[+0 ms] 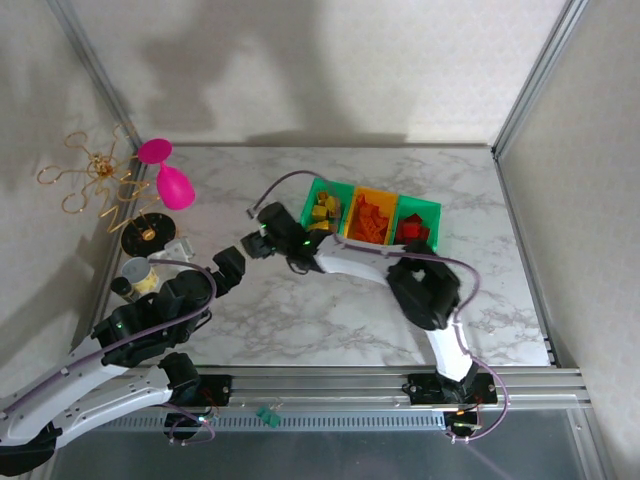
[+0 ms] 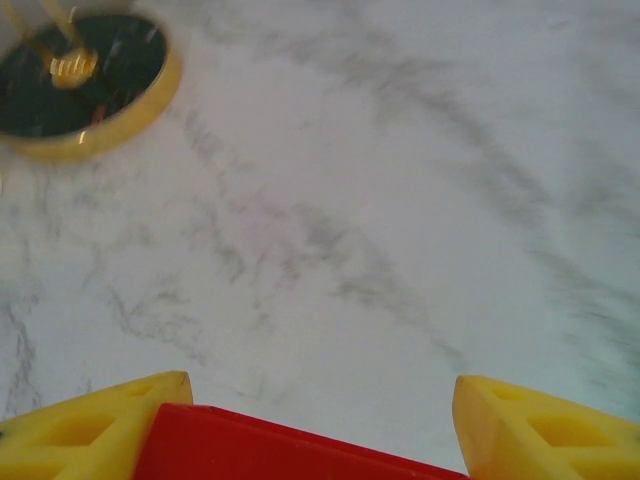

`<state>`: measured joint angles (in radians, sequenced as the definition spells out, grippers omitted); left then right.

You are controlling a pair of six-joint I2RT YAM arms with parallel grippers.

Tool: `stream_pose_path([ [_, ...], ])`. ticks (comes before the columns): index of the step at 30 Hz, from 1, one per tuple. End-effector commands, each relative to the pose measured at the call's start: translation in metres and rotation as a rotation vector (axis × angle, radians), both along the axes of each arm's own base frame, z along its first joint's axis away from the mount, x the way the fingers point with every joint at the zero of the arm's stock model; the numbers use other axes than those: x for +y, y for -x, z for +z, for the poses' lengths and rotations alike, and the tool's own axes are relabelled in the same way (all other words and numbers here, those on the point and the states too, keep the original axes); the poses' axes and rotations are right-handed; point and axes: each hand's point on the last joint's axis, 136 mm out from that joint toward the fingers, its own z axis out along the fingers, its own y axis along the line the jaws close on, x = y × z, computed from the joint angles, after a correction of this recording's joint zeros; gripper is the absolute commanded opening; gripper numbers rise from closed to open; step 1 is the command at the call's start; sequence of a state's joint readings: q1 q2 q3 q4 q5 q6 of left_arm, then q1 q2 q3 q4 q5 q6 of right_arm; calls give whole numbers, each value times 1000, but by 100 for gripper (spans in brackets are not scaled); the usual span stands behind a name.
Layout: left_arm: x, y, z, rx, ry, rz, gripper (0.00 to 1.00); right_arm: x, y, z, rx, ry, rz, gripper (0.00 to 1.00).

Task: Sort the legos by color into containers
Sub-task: Pick up the lego from the middle-left of the table, then place the lego in the container.

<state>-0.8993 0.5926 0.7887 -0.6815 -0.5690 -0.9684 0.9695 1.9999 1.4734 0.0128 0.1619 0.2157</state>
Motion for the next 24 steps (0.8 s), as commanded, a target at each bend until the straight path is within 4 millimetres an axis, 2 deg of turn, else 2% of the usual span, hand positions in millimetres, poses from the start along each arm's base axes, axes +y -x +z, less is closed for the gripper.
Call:
stream_pose_path([
  [1,-9,-7,8,-13,39,1,100,-62,-24,27,34,-66,-184,55],
  [8,-58,-26,-9,10,19,-129,100,-196,-36,40,86,-65,-487,57],
  [9,-67,-29,-11,13,20,-153,100,-223,-41,39,101,-67,-554,57],
  [11,-83,-34,-15,9,32,-201,100,-261,-42,41,114,-74,-639,58],
  [15,-107,-42,-25,6,53,-259,99,-331,-39,32,132,-55,-796,60],
  [19,-124,-50,-37,27,35,-292,100,-380,-40,10,169,-21,-916,61],
  [22,-134,-54,-45,41,23,-310,100,-398,-49,-4,186,-8,-953,61],
  [24,-138,-57,-49,50,14,-315,100,-401,-59,-10,182,23,-960,62],
])
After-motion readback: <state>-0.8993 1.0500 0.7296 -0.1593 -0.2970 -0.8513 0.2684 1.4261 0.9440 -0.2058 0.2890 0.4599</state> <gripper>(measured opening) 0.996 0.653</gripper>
